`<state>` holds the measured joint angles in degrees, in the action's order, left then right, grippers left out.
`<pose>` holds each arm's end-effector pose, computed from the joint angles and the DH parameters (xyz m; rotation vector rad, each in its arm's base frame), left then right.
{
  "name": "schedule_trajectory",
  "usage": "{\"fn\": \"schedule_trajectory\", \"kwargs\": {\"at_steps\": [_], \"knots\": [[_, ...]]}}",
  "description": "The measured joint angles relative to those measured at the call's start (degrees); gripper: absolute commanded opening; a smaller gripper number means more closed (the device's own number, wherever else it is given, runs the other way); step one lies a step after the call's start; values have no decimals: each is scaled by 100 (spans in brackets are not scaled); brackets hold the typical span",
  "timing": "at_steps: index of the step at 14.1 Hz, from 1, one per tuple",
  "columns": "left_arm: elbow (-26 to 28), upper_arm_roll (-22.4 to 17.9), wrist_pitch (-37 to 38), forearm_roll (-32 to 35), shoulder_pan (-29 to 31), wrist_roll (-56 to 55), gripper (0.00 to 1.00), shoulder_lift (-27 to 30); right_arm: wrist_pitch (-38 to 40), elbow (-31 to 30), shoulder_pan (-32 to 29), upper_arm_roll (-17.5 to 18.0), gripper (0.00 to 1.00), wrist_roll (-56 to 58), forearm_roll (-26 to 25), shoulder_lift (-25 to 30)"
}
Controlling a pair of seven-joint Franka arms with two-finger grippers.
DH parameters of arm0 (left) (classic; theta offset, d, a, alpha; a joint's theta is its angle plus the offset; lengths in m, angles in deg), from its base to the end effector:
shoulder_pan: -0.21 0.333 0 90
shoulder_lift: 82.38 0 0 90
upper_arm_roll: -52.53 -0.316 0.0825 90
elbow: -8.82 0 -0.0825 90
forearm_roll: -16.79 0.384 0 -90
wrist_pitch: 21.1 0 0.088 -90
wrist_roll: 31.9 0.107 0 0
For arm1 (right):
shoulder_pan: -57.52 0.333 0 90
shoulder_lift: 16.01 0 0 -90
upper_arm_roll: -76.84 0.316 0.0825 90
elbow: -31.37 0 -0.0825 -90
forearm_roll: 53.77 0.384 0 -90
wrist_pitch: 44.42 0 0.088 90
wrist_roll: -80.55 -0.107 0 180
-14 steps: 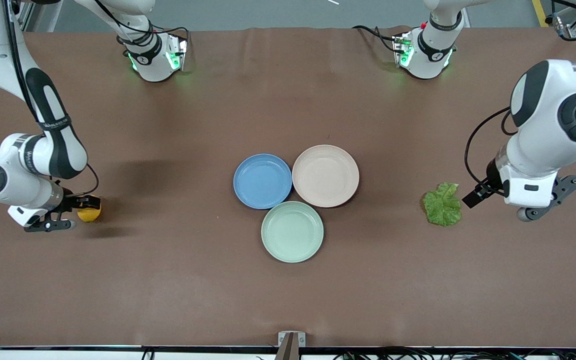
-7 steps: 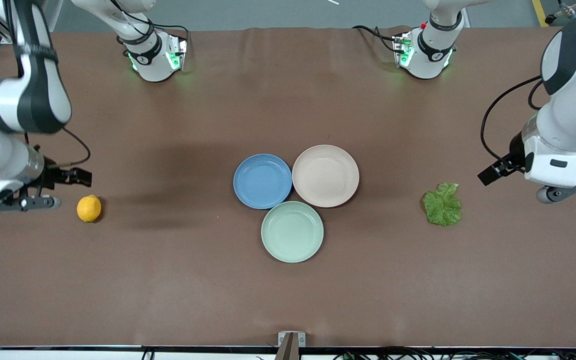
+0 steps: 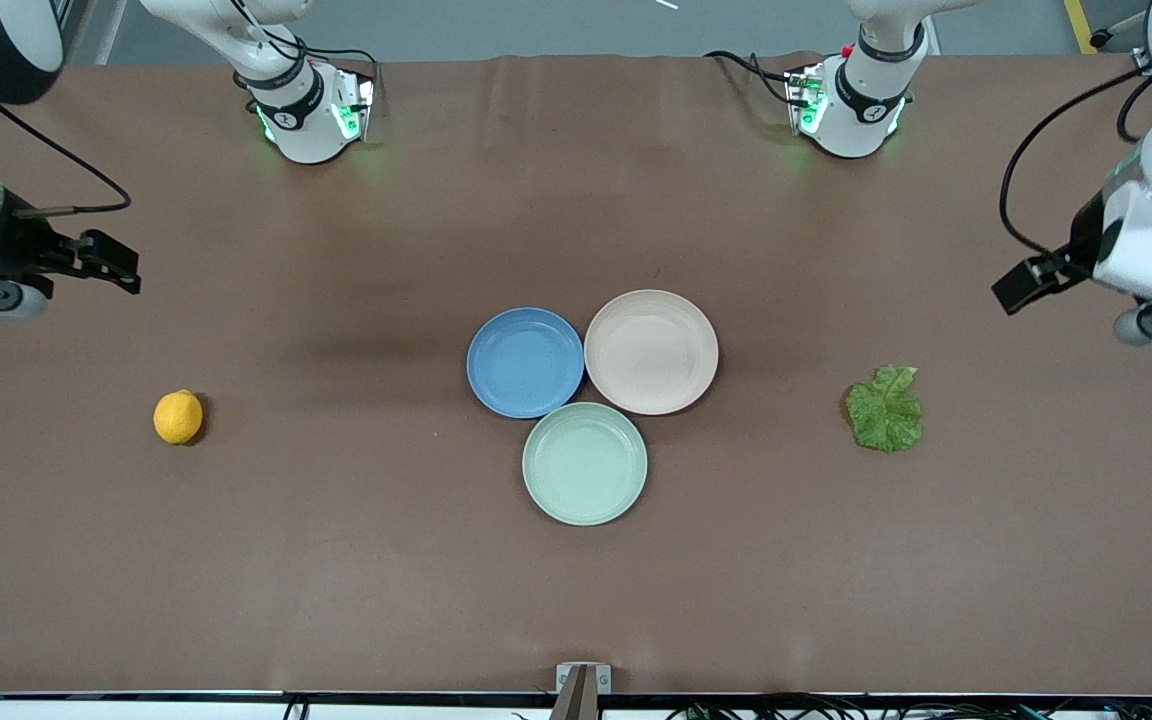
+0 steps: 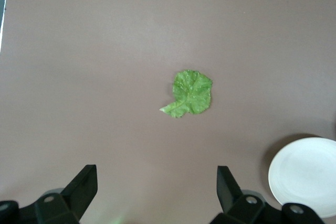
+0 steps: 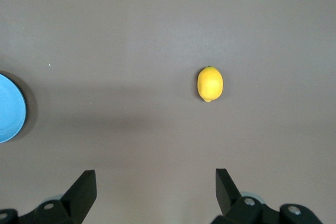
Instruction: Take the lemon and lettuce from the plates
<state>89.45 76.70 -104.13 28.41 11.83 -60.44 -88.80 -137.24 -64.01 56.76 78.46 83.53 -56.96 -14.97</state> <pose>0.5684 -0.0869 0.6336 -2.9410 -0.4424 0.0031 0.5511 0.0027 0.5945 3.0838 0.1087 -0.0425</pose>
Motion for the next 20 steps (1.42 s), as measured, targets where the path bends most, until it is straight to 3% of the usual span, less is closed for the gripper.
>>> {"fn": "schedule_trajectory", "kwargs": {"at_steps": [2, 9, 12, 20], "knots": [[208, -478, 11, -385, -339, 252, 100, 244, 15, 165, -3, -11, 100, 0, 17, -13], [1233, -1517, -297, -1056, -742, 1334, 100, 1027, 187, 633, -34, -75, 100, 0, 280, -28], [1695, -1532, -516, -1066, -805, 1416, 100, 1404, 194, 675, -59, -84, 100, 3, 303, -32], [1743, -1425, -618, -1066, -941, 1489, 100, 1459, 196, 784, -59, -82, 100, 5, 306, -44]]}}
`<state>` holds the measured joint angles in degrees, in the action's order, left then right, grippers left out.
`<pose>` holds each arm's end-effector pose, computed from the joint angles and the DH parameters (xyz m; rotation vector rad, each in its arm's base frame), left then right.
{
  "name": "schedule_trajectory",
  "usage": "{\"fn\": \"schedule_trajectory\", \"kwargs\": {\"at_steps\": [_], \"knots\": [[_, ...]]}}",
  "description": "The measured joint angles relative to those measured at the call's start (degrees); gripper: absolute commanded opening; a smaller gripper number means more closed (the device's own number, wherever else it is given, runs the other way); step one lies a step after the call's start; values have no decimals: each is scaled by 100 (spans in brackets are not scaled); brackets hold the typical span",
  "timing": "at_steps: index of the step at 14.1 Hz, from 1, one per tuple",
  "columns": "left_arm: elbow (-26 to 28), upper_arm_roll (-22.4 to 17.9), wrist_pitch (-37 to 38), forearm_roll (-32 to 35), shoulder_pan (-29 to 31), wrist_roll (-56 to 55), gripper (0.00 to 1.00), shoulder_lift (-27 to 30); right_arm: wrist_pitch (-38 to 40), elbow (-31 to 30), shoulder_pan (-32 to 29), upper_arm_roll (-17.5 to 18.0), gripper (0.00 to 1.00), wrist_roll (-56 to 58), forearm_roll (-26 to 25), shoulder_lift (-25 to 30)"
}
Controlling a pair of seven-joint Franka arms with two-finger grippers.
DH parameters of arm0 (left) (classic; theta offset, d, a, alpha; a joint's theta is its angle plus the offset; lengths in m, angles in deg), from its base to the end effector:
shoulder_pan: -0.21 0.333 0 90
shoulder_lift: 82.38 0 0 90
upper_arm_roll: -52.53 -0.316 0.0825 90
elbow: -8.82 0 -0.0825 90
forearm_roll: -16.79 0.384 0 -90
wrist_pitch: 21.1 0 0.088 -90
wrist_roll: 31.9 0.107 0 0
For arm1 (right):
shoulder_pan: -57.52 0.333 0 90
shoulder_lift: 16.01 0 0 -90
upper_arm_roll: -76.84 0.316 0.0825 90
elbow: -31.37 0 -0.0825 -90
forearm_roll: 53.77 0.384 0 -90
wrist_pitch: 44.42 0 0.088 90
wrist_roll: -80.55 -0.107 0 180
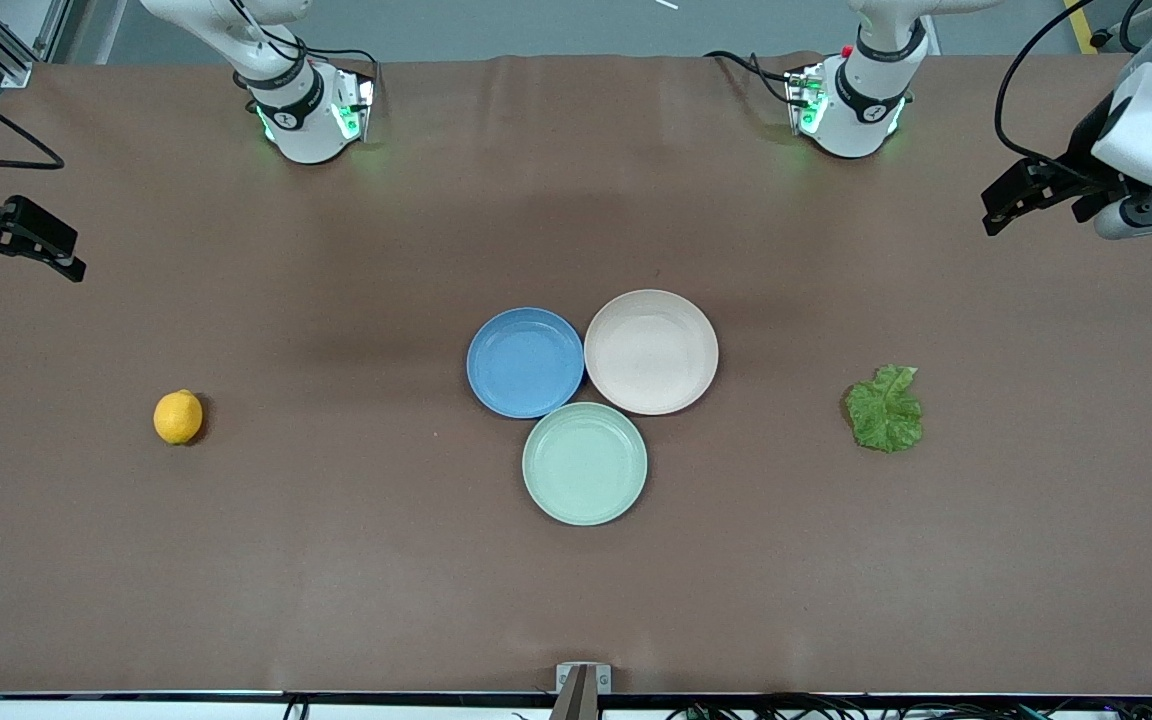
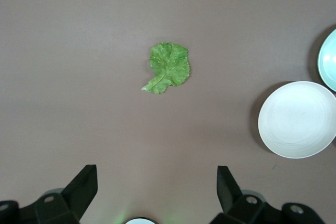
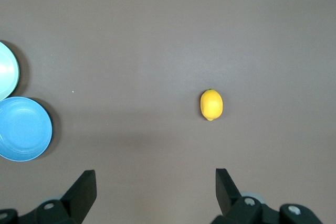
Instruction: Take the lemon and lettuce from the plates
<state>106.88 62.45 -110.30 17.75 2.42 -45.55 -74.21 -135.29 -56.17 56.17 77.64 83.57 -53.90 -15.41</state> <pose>0.5027 -0.0727 0.6316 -3.0941 -0.1637 0.0098 0.5533 -0.0055 0.6520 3.1345 0.0675 0.1074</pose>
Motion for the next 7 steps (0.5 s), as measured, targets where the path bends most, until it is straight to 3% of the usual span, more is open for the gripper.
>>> {"fn": "schedule_trajectory", "kwargs": {"at_steps": [7], "knots": [[-17, 22, 0, 0, -17, 261, 100, 0, 0, 2, 0, 2, 100, 1, 0, -4]]}}
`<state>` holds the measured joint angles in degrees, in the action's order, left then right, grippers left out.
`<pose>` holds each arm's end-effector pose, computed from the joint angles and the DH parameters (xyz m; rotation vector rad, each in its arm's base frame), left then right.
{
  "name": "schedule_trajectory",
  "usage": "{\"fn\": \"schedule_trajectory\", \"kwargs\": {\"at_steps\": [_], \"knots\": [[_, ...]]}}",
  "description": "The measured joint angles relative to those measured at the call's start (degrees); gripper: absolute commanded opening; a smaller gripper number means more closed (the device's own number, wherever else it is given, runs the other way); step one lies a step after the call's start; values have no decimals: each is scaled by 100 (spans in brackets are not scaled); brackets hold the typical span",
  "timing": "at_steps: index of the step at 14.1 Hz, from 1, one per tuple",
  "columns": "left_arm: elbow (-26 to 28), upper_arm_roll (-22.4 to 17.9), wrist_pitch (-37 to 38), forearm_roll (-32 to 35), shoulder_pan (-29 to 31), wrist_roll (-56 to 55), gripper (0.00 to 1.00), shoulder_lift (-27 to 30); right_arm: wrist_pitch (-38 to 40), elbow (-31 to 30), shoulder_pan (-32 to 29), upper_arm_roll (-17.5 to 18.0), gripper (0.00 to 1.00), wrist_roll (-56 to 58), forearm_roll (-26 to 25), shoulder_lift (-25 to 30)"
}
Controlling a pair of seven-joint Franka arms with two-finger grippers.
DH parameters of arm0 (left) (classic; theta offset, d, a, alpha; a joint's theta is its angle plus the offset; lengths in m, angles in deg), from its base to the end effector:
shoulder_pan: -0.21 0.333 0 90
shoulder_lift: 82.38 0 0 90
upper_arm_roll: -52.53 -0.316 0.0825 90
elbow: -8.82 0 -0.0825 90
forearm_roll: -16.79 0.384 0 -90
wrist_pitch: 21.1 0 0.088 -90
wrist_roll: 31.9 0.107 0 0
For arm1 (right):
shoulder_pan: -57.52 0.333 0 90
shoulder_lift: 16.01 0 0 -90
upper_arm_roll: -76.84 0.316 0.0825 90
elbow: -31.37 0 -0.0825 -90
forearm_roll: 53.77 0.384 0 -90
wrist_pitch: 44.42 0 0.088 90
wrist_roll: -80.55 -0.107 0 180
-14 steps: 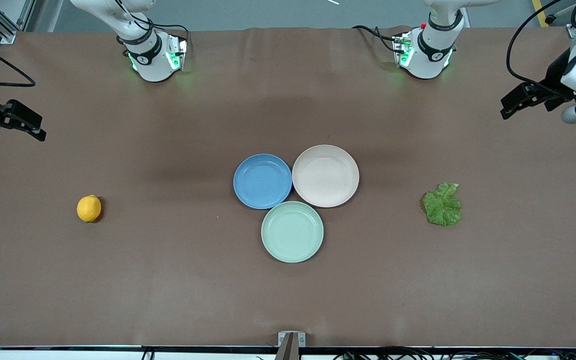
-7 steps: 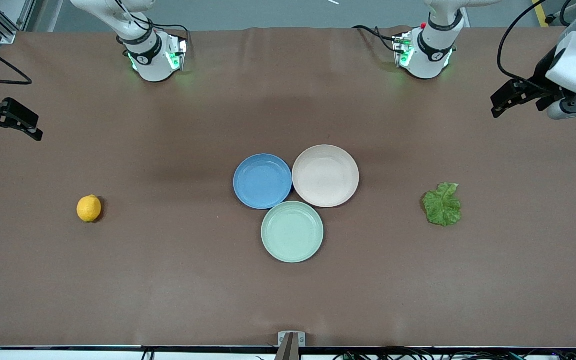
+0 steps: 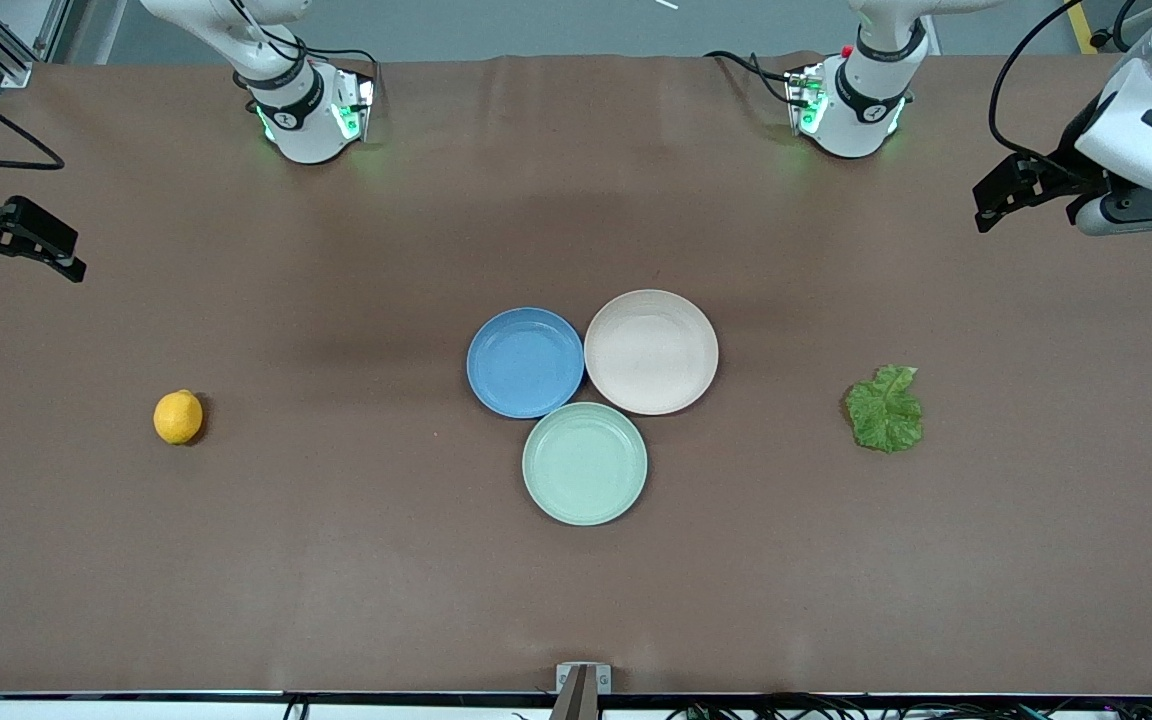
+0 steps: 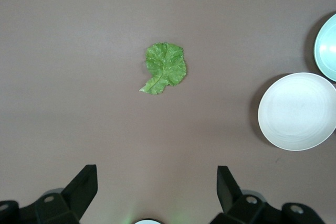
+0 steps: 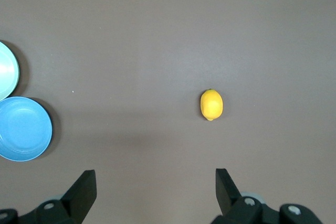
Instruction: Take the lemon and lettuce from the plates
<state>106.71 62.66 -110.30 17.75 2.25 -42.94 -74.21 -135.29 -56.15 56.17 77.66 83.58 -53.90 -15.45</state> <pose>0.5023 -0.0762 0.6330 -3.0974 -0.0829 0.0065 0.5536 -0.0053 0.6518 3.1345 0.0683 0.1068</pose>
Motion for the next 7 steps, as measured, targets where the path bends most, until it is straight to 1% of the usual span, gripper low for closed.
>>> {"fn": "schedule_trajectory", "kwargs": {"at_steps": [7], "knots": [[-42, -12, 0, 0, 6, 42, 100, 0, 0, 1, 0, 1, 100, 0, 0, 0]]}}
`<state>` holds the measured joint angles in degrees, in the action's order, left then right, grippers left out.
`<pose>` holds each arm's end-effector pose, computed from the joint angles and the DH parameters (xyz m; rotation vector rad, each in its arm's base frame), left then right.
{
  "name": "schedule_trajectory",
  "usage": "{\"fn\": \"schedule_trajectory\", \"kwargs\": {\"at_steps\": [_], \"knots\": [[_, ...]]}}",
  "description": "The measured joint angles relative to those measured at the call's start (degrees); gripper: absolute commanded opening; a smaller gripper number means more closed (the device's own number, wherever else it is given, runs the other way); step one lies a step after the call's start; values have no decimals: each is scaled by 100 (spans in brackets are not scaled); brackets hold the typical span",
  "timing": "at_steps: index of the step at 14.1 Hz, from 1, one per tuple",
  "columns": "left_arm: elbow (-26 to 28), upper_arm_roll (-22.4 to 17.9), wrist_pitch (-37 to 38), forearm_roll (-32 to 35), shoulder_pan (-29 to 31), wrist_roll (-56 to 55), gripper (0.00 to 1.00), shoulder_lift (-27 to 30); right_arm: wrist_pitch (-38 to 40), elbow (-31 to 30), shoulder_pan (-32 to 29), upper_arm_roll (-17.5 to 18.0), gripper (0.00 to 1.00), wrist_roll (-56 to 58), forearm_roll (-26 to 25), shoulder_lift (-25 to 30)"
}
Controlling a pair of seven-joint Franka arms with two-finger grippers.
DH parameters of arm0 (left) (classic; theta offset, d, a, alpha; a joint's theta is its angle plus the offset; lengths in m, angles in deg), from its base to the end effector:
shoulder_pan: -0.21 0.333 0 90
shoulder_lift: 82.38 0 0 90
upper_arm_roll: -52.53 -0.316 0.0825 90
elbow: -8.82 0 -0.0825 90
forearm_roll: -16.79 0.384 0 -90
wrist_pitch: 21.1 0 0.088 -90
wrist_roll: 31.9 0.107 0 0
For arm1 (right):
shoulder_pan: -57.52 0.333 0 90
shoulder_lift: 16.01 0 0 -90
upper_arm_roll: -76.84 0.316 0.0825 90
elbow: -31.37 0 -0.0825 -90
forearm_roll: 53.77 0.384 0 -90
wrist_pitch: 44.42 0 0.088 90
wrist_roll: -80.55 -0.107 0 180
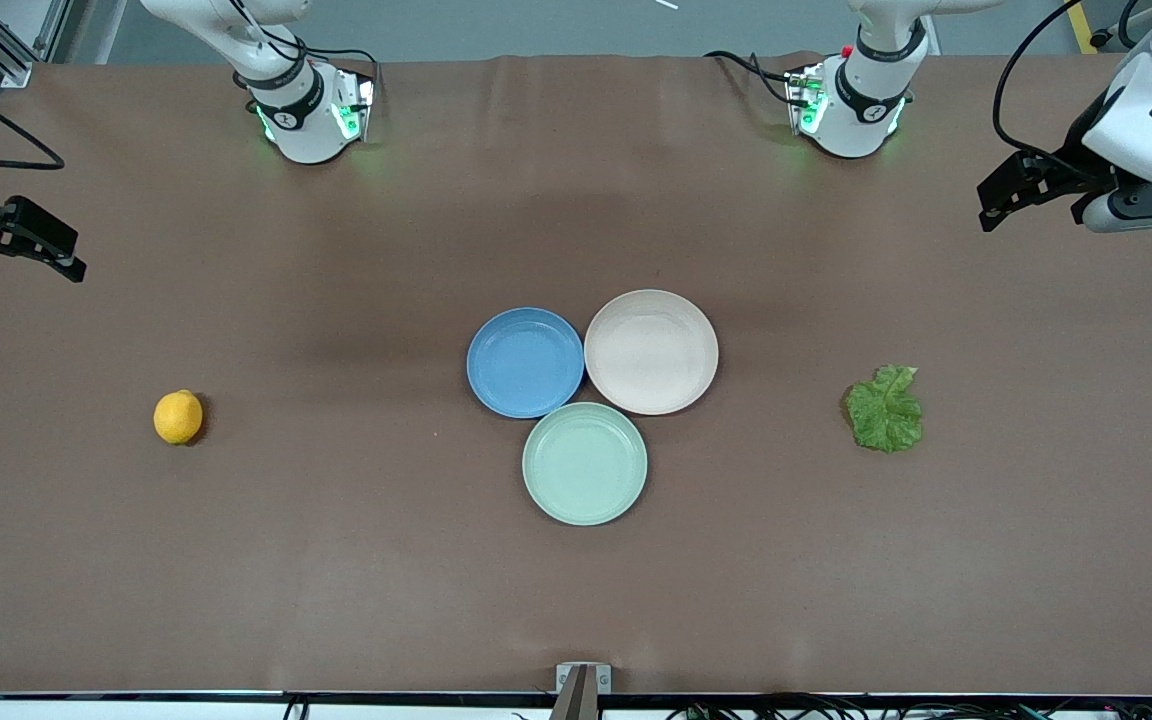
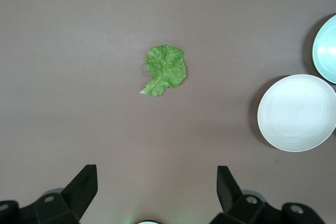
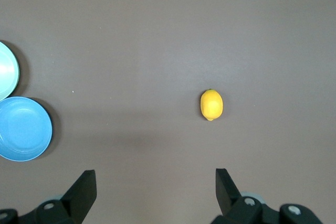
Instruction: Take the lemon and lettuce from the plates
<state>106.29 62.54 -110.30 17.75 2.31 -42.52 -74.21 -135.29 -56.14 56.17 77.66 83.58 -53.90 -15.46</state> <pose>0.5027 -0.0747 0.6364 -3.0991 -0.0764 -0.0043 0.5536 -0.0053 0.6518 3.1345 0.0683 0.1068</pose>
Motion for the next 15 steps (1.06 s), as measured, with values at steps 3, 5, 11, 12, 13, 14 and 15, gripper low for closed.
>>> {"fn": "schedule_trajectory", "kwargs": {"at_steps": [3, 5, 11, 12, 13, 14, 15], "knots": [[-1, -7, 0, 0, 3, 11, 100, 0, 0, 1, 0, 2, 100, 0, 0, 0], [-28, -40, -4, 0, 11, 11, 100, -6, 0, 2, 0, 4, 100, 2, 0, 0], [-159, -62, -2, 0, 22, 11, 100, -83, 0, 2, 0, 7, 100, 4, 0, 0], [-160, -62, -1, 0, 22, 11, 100, -86, 0, 3, 0, 7, 100, 4, 0, -1], [-162, -62, -1, 0, 22, 11, 100, -86, 0, 3, 0, 8, 100, 4, 0, -1], [-166, -62, 1, 0, 22, 11, 100, -86, 0, 3, 0, 8, 100, 4, 0, -1], [-169, -62, 2, 0, 22, 11, 100, -86, 0, 3, 0, 8, 100, 4, 0, -1]]}}
